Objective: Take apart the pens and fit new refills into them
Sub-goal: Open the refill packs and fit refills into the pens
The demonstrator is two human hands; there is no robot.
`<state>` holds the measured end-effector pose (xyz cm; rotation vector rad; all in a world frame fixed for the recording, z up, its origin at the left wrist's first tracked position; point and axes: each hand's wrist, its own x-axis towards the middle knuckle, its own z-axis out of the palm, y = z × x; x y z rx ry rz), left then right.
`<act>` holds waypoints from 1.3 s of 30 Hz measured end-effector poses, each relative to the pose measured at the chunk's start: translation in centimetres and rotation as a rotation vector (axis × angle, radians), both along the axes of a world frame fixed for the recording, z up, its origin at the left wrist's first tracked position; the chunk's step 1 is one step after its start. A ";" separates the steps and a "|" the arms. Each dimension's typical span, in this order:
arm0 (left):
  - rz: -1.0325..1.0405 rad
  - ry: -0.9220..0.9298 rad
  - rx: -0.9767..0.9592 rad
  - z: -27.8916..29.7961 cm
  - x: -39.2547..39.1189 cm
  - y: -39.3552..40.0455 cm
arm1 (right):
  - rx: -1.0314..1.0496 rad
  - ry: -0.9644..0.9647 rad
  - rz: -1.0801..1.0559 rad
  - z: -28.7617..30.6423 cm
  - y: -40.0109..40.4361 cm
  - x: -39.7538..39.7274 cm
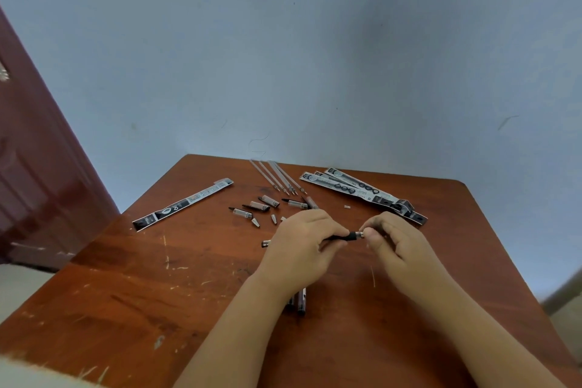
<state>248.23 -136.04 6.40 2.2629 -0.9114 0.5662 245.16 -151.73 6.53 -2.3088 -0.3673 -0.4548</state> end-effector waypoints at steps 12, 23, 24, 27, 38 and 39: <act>0.386 0.052 -0.017 -0.3 1.3 5.7 | -0.201 0.025 -0.176 -0.4 4.2 7.2; 0.366 0.108 -0.099 -0.9 2.2 6.3 | -0.430 0.041 -0.344 -1.5 4.9 9.9; 0.357 0.110 -0.096 -1.0 2.2 6.3 | -0.351 0.031 -0.305 -1.3 4.6 9.4; 0.322 0.088 -0.094 -0.9 1.8 6.2 | -0.190 0.008 -0.206 0.1 3.9 6.8; 0.065 -0.030 -0.037 -1.5 0.1 4.4 | 0.186 0.068 -0.144 0.3 2.6 -1.0; 0.063 -0.035 -0.036 -1.5 0.1 4.3 | 0.194 0.060 -0.145 0.3 2.6 -1.0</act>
